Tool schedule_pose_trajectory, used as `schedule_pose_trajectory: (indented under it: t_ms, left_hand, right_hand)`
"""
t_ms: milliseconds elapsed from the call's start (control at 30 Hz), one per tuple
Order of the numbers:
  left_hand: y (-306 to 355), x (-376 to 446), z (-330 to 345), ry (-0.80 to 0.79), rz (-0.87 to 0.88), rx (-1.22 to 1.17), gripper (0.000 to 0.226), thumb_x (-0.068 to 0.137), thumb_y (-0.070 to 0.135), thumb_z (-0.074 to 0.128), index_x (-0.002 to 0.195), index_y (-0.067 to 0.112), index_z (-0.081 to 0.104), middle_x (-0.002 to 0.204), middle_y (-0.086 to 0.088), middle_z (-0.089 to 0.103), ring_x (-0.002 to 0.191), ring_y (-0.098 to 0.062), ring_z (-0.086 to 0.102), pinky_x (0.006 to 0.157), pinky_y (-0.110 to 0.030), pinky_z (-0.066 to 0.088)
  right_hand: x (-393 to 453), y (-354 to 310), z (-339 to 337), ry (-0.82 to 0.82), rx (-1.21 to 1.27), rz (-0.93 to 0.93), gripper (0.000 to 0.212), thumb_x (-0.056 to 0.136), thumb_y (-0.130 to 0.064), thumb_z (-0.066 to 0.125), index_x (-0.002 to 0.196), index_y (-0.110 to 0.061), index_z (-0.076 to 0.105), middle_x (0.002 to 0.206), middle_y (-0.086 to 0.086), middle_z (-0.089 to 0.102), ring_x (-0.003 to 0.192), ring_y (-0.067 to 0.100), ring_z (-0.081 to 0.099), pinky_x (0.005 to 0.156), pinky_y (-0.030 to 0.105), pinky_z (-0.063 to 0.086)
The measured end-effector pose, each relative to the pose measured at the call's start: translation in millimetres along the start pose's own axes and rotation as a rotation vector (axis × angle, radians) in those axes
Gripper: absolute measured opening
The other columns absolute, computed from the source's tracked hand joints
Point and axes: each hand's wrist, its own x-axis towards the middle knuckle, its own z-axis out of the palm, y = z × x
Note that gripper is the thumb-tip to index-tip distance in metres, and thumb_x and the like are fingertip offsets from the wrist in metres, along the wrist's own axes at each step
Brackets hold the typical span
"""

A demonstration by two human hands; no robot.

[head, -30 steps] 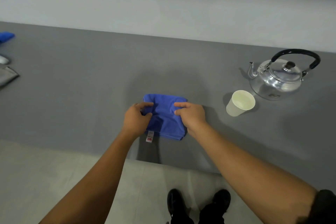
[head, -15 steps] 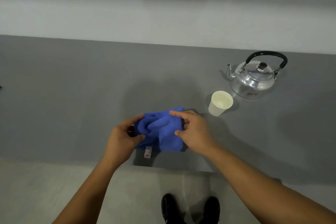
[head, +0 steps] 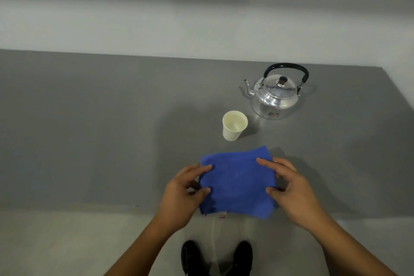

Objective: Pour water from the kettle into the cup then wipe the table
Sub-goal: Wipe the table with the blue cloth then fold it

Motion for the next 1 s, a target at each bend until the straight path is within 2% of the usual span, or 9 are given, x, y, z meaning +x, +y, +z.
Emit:
schedule_pose_trajectory:
  t_ms: [100,200,367,467,567,700,800,900,1000]
  left_hand:
    - [7,10,40,-0.03,0.023,-0.006,0.055,0.089,0.01,0.076,0.132,0.043,0.064,0.138,0.027,0.052,0.086,-0.009,0.066,0.08,-0.023,0.059]
    - [11,21,77,-0.072,0.029,0.075,0.061,0.089,0.011,0.075,0.14,0.04,0.058,0.149,0.017,0.045,0.085,-0.006,0.067,0.087,-0.026,0.058]
    - [8,40,125,-0.127,0.042,0.188,0.067,0.09,0.017,0.073,0.148,0.04,0.048,0.158,0.01,0.038,0.115,-0.021,0.066,0.104,-0.032,0.052]
    - [3,54,147,-0.142,0.017,0.278,0.069,0.094,0.024,0.069,0.153,0.039,0.038,0.161,0.007,0.035,0.135,-0.019,0.052,0.112,-0.02,0.037]
    - [-1,63,157,-0.143,-0.012,0.395,0.071,0.094,0.032,0.068,0.156,0.038,0.032,0.158,0.006,0.038,0.136,-0.017,0.049,0.104,-0.019,0.033]
    - [-7,61,145,-0.118,0.054,0.52,0.062,0.094,0.043,0.066,0.149,0.036,0.039,0.138,0.003,0.048,0.115,-0.018,0.06,0.093,-0.021,0.046]
    - [-14,54,116,-0.01,0.18,0.631,0.045,0.095,0.038,0.065,0.138,0.028,0.054,0.125,0.002,0.055,0.105,-0.018,0.061,0.086,-0.025,0.051]
    - [-30,49,76,0.137,0.324,0.711,0.035,0.095,0.031,0.064,0.127,0.019,0.066,0.121,-0.002,0.062,0.109,-0.022,0.059,0.089,-0.036,0.054]
    - [-52,49,38,0.239,0.33,0.767,0.035,0.099,0.036,0.056,0.126,0.016,0.067,0.129,-0.002,0.063,0.118,-0.026,0.059,0.098,-0.039,0.049]
  right_hand:
    - [-2,15,-36,0.014,-0.066,0.028,0.075,0.079,0.022,0.063,0.126,-0.037,0.069,0.136,-0.015,0.05,0.107,0.0,0.059,0.082,0.01,0.05]
    - [2,26,-65,0.012,-0.098,0.038,0.077,0.078,0.022,0.061,0.128,-0.036,0.067,0.137,-0.016,0.049,0.106,-0.001,0.06,0.082,0.01,0.05]
    - [16,42,-98,0.027,-0.143,0.086,0.077,0.079,0.025,0.053,0.132,-0.029,0.066,0.138,-0.011,0.046,0.11,-0.019,0.052,0.082,0.003,0.046]
    - [27,56,-105,0.03,-0.193,0.105,0.075,0.08,0.026,0.048,0.134,-0.023,0.064,0.139,-0.004,0.043,0.117,-0.002,0.053,0.087,0.006,0.045]
    - [35,72,-99,0.042,-0.286,0.142,0.068,0.082,0.022,0.051,0.138,-0.015,0.06,0.144,0.003,0.039,0.127,0.022,0.051,0.1,0.02,0.042]
    - [38,84,-78,0.119,-0.545,0.075,0.049,0.086,0.004,0.065,0.132,-0.015,0.065,0.15,0.007,0.041,0.135,0.028,0.04,0.108,0.033,0.042]
    - [38,85,-55,0.09,-0.582,-0.022,0.04,0.092,-0.018,0.069,0.132,-0.02,0.065,0.151,0.002,0.043,0.14,0.027,0.037,0.113,0.039,0.039]
    - [38,83,-23,0.043,-0.679,0.035,0.054,0.096,-0.048,0.058,0.147,-0.034,0.047,0.163,-0.004,0.032,0.151,0.029,0.023,0.121,0.055,0.026]
    - [34,86,7,0.021,-0.805,0.085,0.071,0.096,-0.065,0.044,0.159,-0.037,0.026,0.171,-0.006,0.012,0.157,0.034,0.0,0.124,0.058,0.003]
